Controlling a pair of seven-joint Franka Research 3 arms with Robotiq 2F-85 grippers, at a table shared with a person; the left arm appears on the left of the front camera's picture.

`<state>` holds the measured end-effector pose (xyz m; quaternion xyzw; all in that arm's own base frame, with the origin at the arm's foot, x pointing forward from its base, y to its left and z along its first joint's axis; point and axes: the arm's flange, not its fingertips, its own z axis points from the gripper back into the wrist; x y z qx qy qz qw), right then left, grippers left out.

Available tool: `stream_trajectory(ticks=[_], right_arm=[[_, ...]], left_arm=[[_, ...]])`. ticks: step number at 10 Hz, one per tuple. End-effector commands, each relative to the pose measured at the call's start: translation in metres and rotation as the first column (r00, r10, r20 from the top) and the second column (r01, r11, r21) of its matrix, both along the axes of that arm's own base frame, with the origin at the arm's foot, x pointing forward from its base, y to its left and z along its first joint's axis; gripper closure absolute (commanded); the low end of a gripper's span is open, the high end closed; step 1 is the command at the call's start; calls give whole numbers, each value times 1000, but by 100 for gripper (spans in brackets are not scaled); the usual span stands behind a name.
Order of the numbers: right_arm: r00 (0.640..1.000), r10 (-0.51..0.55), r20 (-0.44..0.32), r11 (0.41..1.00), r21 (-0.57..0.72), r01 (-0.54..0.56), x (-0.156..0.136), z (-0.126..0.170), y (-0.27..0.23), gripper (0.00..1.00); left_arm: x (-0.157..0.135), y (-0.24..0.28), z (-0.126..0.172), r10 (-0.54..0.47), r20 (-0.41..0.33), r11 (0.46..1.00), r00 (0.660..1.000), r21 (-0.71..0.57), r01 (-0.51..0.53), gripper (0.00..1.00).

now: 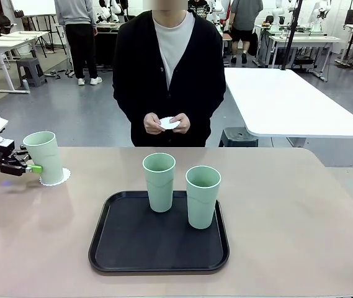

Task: Place coasters on the table and set cups on them.
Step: Pick up one Reusable plastic cup and place it on a coaster set by the human.

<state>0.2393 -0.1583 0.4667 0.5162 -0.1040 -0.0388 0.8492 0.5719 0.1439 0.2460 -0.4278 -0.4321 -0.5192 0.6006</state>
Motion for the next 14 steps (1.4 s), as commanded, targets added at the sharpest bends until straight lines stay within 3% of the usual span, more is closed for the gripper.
stream_trajectory(ticks=[1, 6, 7, 8, 9, 11, 13, 14], right_arm=[[1000, 6, 3, 1000, 7, -6, 0, 0, 0, 0], [1000, 6, 3, 1000, 7, -6, 0, 0, 0, 0], [1000, 6, 3, 1000, 7, -6, 0, 0, 0, 0], [1000, 6, 3, 1000, 7, -6, 0, 0, 0, 0], [1000, 6, 3, 1000, 7, -6, 0, 0, 0, 0], [1000, 6, 3, 1000, 7, -6, 0, 0, 0, 0], [1000, 6, 3, 1000, 7, -6, 0, 0, 0, 0], [1000, 6, 3, 1000, 7, -6, 0, 0, 0, 0]], left_arm=[[5, 6, 5, -10, -24, 1000, 1000, 27, 11, 0], [2, 30, 24, 21, -42, 990, 999, 143, -14, 0], [-2, 39, 38, 45, -38, 978, 998, 207, -36, 0], [-13, 47, 71, 107, -40, 941, 993, 325, -88, 0], [-33, 44, 117, 148, -18, 880, 989, 458, -124, 0], [-82, 12, 214, 290, 50, 683, 956, 689, -243, 0], [-123, -32, 265, 427, 167, 516, 889, 762, -391, 0], [-141, -54, 282, 430, 182, 456, 884, 801, -387, 0]])
